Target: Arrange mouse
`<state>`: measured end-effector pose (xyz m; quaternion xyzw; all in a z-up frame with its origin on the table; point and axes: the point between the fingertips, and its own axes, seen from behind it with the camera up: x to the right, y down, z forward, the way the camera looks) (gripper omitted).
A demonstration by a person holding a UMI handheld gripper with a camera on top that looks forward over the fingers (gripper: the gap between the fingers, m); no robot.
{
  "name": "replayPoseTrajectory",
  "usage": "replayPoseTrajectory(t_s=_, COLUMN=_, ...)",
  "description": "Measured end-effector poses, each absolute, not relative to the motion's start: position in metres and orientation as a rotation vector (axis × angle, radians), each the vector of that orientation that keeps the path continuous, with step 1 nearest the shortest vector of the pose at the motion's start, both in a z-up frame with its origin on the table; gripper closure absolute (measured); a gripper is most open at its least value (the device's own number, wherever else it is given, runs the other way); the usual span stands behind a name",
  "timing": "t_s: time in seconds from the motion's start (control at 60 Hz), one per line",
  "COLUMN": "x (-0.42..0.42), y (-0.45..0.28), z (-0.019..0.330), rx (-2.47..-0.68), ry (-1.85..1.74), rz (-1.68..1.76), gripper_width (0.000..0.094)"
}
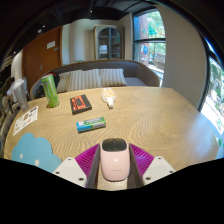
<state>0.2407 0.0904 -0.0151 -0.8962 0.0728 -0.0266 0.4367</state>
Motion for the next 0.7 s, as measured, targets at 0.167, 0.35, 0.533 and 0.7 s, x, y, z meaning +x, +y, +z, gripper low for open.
replayPoseTrajectory(t_s=0.167, x=0.242, y=0.087, z=-0.014, rx=-2.202, ry=0.231, rz=-0.075, gripper_width=0.0438)
replayPoseTrajectory(t_s=0.35, x=0.226, y=0.068, z=0.042, rx=-2.103, ry=0.249, rz=-0.139, gripper_width=0.0540)
replayPoseTrajectory(t_s=0.533, x=0.115, y=0.048, z=0.136, rx=-1.933, ry=0.175, rz=-0.078, gripper_width=0.0556)
replayPoseTrajectory(t_s=0.7, x=0.001, y=0.043, z=0.111, rx=-1.982, ry=0.057, rz=0.002, gripper_width=0.0556)
